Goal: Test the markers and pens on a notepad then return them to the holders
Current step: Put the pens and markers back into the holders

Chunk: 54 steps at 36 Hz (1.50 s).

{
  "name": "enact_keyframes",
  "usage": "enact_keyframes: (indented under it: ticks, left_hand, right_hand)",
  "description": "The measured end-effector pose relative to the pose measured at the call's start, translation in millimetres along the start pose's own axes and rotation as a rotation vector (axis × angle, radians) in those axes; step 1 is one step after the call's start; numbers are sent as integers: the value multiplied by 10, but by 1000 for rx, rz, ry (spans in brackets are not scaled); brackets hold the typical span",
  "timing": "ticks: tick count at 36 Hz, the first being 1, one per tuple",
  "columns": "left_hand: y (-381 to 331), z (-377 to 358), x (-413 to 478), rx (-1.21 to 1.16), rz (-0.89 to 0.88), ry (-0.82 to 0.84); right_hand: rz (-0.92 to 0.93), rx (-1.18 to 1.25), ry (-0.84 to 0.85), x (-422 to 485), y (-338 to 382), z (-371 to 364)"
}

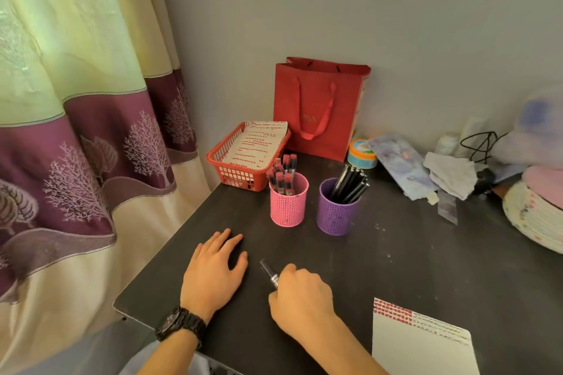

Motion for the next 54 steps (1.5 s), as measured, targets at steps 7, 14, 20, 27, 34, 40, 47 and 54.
enact_keyframes:
  ticks: [7, 14, 20, 27, 34, 40, 47, 54]
  left_hand:
    - [-4, 4, 58, 23, -37, -2]
    - [-71, 173, 243, -32, -18, 10]
    - [-524, 393, 561, -470, -36, -15]
    - [-1202, 534, 1055, -619, -228, 13]
    - [-1421, 316, 1364, -628, -255, 7]
    - [-1340, 283, 1494, -778, -200, -29]
    - [-1268, 303, 1580, -900, -206, 87]
    - [-1287, 305, 1585, -948, -196, 81]
  right_hand:
    - [5, 440, -37, 132, -404, -67]
    - [-162, 1490, 130, 135, -750, 197]
    - [-53, 1935, 58, 130, -990, 552]
    - [13, 2048, -217, 404, -1028, 1209]
    - [47, 1849, -555, 764, -921, 1699]
    - [-66, 1317, -666, 935, -812, 1756]
    - [-6, 984, -684, 1067, -767, 1775]
    - [-19, 789, -637, 1212, -663, 1788]
Point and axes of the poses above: each hand's wrist, its own x-axis towards the middle knuckle, its own z-axis out of the back of the hand, y = z × x, the point moved 3 cm from there along x, towards the middle knuckle, and after that the axes turned 11 degrees about -x, right-handed, at the moved point
